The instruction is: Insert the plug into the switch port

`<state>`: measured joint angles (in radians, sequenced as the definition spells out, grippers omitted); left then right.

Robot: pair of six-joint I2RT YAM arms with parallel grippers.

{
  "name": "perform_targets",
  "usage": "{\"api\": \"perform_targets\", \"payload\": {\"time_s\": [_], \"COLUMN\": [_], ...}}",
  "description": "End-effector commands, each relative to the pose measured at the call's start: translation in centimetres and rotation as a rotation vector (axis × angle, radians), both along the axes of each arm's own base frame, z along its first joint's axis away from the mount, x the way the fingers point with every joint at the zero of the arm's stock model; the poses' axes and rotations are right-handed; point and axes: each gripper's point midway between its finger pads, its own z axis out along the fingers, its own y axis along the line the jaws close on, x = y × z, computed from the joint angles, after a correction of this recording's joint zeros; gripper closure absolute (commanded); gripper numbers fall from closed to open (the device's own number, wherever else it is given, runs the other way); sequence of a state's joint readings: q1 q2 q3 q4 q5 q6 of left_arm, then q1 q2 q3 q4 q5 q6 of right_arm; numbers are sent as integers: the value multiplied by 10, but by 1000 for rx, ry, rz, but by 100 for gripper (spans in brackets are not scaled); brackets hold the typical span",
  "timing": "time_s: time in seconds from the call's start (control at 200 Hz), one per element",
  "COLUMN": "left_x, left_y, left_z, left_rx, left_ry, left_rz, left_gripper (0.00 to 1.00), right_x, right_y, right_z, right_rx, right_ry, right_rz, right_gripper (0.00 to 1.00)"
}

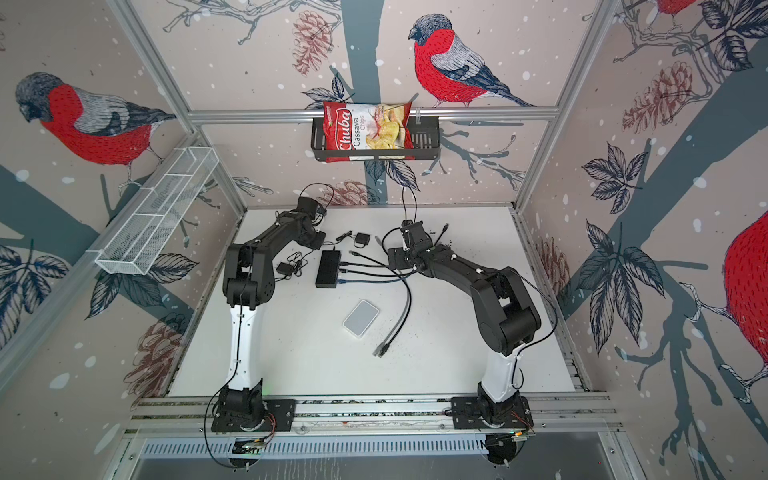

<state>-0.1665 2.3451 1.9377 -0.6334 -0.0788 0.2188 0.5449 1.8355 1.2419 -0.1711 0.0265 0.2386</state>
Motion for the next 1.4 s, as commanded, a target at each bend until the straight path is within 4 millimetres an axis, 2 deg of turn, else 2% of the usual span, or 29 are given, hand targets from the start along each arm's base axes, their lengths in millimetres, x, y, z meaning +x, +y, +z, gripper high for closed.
{"api": "perform_targets", "payload": {"time_s": [0.0,0.115,0.2,0.345,0.485,0.615,0.845,1.071,1.216,1.346,1.396], "left_x": [4,6,7,7,5,6,11,12,20,30,33], "left_y": [-8,-24,-38,-62,-85,-91,-80,-84,-85,-88,-90], "left_z": [22,40,44,34,18,3,-6,-2,17,45,58], "left_rx": [-56,-132,-181,-229,-194,-151,-85,-101,-112,-137,-144], "left_ry": [-64,-104,-93,-53,-33,-7,-1,-7,-54,-127,-158], "left_rz": [-30,-91,-139,-176,-217,-212,-158,-170,-151,-141,-139], "left_gripper": [56,46,46,45,45,47,62,80,90,100,100], "right_x": [-1,-2,-2,-3,-5,-7,-9,-8,-8,-8,-9], "right_y": [0,1,3,5,4,3,3,4,4,3,3], "right_z": [1,-1,-1,-3,-5,-6,-7,-7,-8,-10,-10], "right_rx": [0,7,13,17,15,11,11,19,17,17,19], "right_ry": [1,6,10,13,17,20,19,19,19,23,22], "right_rz": [-1,2,7,8,8,9,10,12,11,9,9], "right_gripper": [6,6,6,6,6,6,5,5,5,5,5]}}
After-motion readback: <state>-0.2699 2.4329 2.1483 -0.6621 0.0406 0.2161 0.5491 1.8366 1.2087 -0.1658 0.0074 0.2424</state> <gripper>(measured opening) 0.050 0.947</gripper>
